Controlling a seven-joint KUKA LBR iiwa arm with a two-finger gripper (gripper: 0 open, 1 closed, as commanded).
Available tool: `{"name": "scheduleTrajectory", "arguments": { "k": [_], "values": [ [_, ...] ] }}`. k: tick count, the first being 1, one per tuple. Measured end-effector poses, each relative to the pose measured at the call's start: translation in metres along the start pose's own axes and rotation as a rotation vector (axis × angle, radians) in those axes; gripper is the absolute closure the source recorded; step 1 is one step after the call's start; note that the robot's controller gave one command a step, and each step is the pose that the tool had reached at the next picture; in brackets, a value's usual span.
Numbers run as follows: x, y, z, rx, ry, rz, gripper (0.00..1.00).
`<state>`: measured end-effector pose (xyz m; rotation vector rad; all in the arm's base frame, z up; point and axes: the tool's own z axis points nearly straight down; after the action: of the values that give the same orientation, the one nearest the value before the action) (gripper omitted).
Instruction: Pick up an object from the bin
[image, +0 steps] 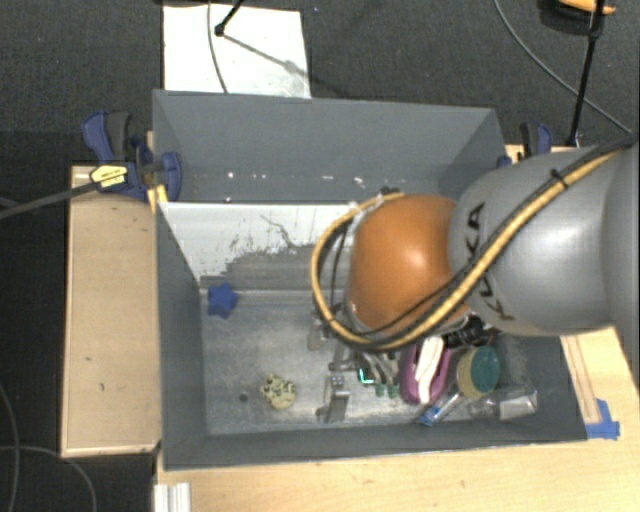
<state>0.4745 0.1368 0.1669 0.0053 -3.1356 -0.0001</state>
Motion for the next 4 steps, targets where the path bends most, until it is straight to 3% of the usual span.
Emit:
{"name": "scheduleTrajectory", "arguments": {
  "k": [1, 2, 3, 4],
  "values": [
    [-0.006, 0.057, 0.098, -0.002, -0.014, -0.164, 0.00],
    [-0.007, 0.037, 0.065, 0.000, -0.011, -0.191, 0.00],
    [-0.013, 0.056, 0.053, -0.001, -0.011, -0.233, 0.00],
    [-0.007, 0.036, 0.096, -0.002, -0.012, -0.050, 0.00]
  ]
}}
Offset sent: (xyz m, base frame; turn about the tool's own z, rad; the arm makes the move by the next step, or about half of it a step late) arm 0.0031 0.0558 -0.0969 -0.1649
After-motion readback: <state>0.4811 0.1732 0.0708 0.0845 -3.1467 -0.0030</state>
